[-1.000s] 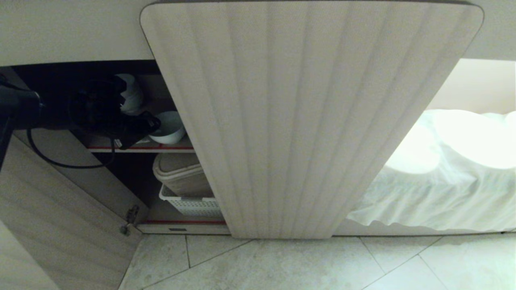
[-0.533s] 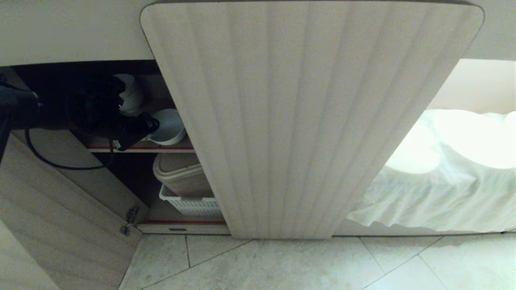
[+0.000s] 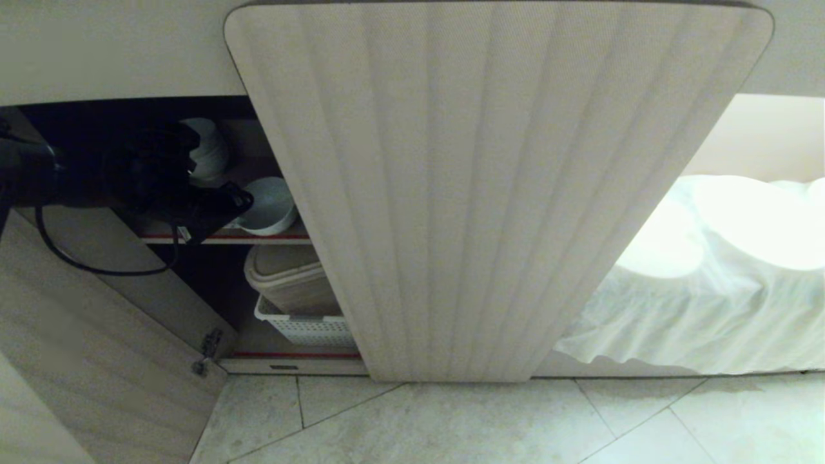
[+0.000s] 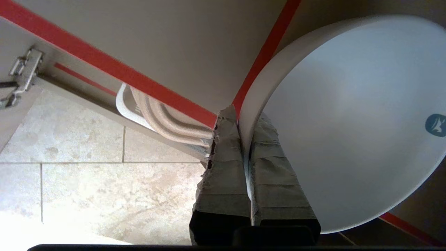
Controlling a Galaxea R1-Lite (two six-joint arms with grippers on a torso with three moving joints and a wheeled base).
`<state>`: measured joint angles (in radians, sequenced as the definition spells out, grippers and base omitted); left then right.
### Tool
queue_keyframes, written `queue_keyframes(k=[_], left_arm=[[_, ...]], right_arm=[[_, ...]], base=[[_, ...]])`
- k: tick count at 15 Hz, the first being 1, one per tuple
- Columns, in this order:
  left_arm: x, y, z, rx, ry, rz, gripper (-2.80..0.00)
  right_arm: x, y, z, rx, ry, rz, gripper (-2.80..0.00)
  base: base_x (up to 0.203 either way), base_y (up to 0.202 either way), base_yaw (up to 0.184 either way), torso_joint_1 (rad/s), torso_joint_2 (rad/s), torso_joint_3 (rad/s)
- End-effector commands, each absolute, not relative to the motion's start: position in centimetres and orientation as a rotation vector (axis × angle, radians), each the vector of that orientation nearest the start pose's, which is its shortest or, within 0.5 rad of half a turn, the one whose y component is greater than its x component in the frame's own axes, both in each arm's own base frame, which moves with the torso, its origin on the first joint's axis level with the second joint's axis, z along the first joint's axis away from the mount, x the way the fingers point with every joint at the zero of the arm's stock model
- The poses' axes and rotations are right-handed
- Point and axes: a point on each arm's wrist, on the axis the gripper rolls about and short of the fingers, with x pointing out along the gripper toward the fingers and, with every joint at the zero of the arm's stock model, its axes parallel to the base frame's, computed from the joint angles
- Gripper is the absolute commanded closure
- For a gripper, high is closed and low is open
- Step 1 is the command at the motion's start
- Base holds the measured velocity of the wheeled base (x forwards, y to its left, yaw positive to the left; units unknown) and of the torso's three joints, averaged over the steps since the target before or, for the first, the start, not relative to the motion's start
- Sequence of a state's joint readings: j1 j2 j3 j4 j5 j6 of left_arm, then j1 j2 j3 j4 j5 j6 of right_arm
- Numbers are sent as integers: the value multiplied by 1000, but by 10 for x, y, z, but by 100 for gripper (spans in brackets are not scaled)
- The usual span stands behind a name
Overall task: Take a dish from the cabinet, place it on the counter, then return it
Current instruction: Take the bowl from the cabinet
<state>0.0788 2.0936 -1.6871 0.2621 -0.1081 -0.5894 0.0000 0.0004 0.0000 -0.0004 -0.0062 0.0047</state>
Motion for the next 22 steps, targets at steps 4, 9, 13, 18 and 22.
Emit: queue_keyframes(k=[4, 9, 13, 18, 22], left_arm=[[410, 28, 193, -633, 685, 174, 0], [402, 25, 193, -647, 702, 176, 0], [397, 23, 192, -663, 715, 170, 0], [394, 20, 197, -709, 705, 178, 0], [388, 18, 196, -719, 717, 177, 0]], right_arm=[[-23, 0, 75, 5, 0, -6, 0], [-23, 0, 75, 5, 0, -6, 0], [-23, 0, 75, 5, 0, -6, 0], [-23, 0, 75, 5, 0, -5, 0], [-23, 0, 75, 5, 0, -6, 0]], base=[[0, 0, 0, 0, 0, 0], [0, 0, 0, 0, 0, 0], [0, 0, 0, 0, 0, 0], [0, 0, 0, 0, 0, 0], [0, 0, 0, 0, 0, 0]])
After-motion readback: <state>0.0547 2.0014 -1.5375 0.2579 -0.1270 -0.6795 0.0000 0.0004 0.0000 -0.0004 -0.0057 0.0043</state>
